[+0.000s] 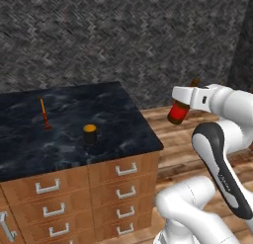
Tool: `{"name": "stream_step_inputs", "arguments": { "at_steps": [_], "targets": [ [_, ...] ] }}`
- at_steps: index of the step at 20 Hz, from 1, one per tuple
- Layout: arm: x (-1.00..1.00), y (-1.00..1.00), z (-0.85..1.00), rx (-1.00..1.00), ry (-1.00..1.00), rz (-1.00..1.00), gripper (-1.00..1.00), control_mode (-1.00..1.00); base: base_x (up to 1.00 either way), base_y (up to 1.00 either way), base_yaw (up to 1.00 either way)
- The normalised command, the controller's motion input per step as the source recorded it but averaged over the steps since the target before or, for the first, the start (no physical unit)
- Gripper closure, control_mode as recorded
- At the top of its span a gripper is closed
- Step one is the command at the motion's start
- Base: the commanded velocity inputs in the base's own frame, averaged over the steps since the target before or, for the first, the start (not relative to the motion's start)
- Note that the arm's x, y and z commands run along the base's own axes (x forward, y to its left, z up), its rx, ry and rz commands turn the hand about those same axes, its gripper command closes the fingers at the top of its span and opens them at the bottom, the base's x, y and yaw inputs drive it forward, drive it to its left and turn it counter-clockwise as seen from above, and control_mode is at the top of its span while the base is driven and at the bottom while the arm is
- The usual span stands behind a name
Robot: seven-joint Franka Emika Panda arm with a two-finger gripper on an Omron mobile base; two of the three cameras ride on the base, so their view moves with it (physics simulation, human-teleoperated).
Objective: Open the cabinet directly in front. Then move the beer and the mug to the dining counter with the candle on it.
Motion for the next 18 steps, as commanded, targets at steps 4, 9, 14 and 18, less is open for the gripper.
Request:
{"name": "stream_step_inputs", "arguments": {
  "at_steps": [4,9,14,18],
  "targets": [
    [0.0,0.0,0.0,0.0,0.0,0.0,1.0,1.0,0.33,0.43,-0.01],
    [0.0,0.0,0.0,0.0,0.0,0.0,1.0,1.0,0.33,0.47,-0.05],
    [0.0,0.0,0.0,0.0,0.0,0.0,1.0,1.0,0.28,0.4,-0.1],
    [0.0,0.0,0.0,0.0,0.0,0.0,1.0,1.0,0.31,0.37,-0.11]
  ]
}}
